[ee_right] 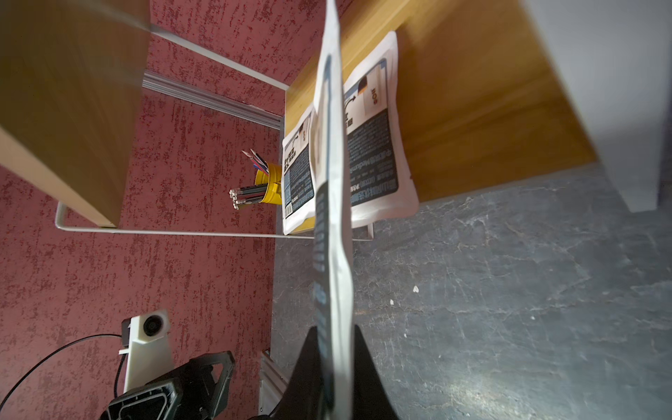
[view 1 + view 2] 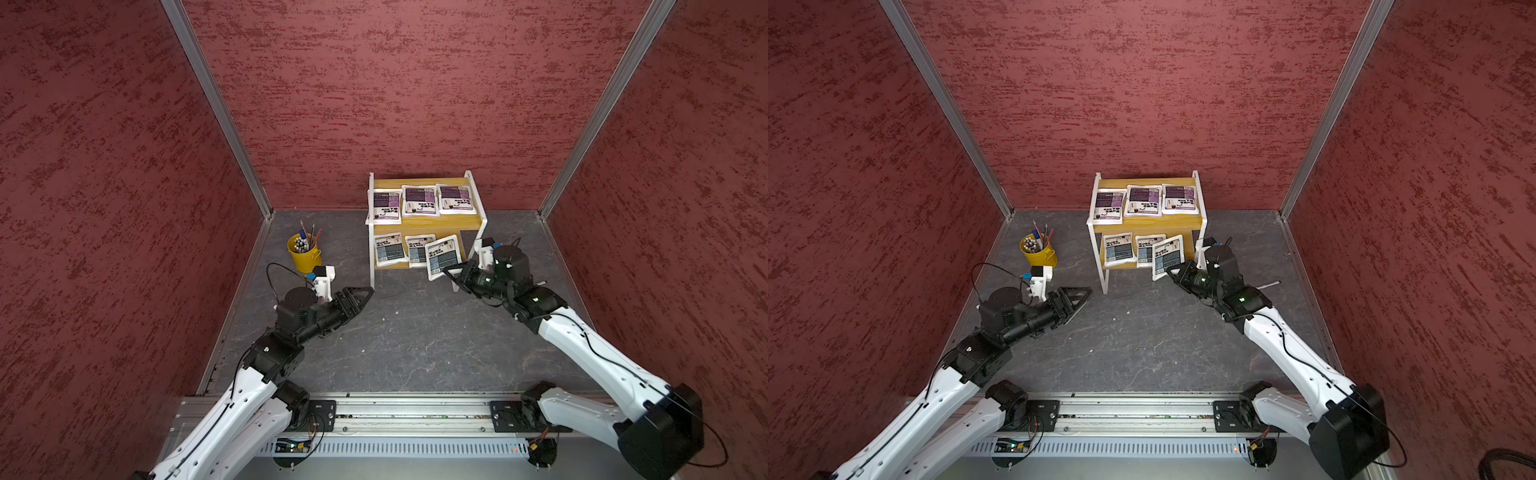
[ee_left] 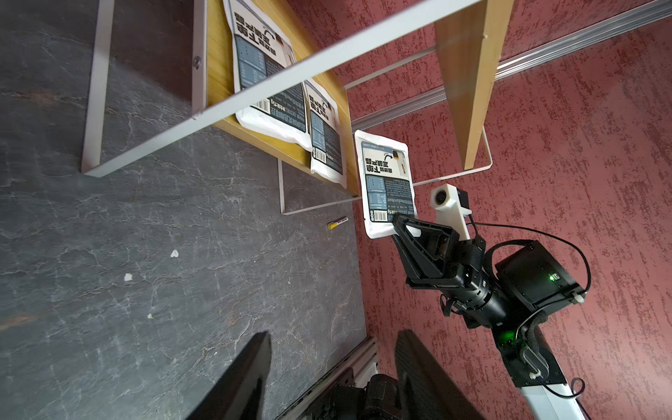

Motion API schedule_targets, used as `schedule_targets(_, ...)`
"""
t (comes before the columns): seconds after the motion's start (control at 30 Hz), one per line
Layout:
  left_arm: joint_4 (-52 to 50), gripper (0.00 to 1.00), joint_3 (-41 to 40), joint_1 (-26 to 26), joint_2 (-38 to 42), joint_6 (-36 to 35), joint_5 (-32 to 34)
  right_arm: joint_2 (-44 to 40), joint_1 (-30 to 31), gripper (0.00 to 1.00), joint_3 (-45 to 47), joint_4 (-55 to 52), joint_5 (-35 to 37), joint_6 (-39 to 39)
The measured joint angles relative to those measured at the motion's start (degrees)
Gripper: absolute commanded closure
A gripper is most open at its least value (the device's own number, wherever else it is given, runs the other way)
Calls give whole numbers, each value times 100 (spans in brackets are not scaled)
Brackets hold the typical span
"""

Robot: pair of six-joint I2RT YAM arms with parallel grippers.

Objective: Place the bagged coffee beans on the shelf by color
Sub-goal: Place the bagged coffee beans on the shelf.

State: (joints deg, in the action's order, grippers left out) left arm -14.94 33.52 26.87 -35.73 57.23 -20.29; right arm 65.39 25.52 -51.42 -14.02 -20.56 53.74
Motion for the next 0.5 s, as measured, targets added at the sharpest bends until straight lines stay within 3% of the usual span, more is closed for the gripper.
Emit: schedule_targets(0.5,-645,42,-170,-481,514,-57,-426,782,-260,100,-337,494,-225,57)
